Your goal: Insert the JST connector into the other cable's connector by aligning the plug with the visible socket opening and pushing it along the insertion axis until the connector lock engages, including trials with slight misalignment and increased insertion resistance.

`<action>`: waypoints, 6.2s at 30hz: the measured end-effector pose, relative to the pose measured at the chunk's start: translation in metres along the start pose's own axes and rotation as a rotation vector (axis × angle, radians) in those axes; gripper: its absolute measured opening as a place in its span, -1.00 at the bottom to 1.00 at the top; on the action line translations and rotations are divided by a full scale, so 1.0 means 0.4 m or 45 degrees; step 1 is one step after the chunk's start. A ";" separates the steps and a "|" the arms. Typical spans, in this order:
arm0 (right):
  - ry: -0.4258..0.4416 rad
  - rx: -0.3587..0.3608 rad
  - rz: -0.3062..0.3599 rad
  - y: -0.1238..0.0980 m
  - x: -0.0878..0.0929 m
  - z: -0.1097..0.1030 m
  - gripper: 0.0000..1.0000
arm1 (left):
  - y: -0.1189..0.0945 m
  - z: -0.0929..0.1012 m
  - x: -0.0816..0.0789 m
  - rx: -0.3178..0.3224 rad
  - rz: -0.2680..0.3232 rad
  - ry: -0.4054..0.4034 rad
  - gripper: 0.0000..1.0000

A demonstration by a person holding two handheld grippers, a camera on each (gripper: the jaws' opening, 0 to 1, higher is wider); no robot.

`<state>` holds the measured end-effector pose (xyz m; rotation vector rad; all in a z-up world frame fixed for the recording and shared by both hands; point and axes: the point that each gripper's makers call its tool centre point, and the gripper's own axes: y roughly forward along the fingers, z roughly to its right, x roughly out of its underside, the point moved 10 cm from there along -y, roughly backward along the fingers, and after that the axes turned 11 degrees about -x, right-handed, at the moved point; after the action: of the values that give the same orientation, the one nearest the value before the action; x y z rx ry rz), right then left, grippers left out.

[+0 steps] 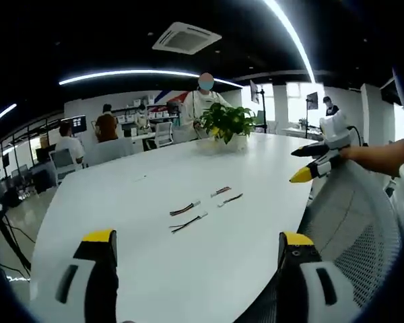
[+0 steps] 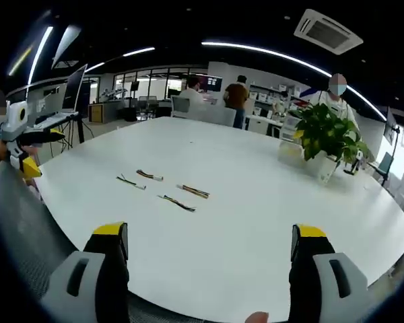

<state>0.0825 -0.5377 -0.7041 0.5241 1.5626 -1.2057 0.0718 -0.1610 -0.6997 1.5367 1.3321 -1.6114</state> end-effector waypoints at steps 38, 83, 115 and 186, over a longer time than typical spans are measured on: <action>-0.006 -0.020 -0.038 0.006 0.011 0.011 0.90 | 0.006 -0.001 0.011 0.022 -0.058 -0.028 0.98; -0.241 -0.154 -0.048 0.053 -0.130 0.055 0.82 | 0.093 -0.058 -0.083 0.086 -0.027 -0.049 0.98; -0.419 -0.604 -0.039 0.330 -0.178 0.140 0.37 | 0.440 -0.138 -0.107 0.451 0.139 -0.082 0.67; -0.473 -1.277 -0.049 0.625 -0.017 0.160 -0.91 | 0.724 -0.023 0.073 0.995 0.003 0.084 -0.83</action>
<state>0.3172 -0.4935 -0.8018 -0.3677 1.6137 -0.3841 0.3265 -0.2517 -0.8081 2.0189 0.7369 -2.2439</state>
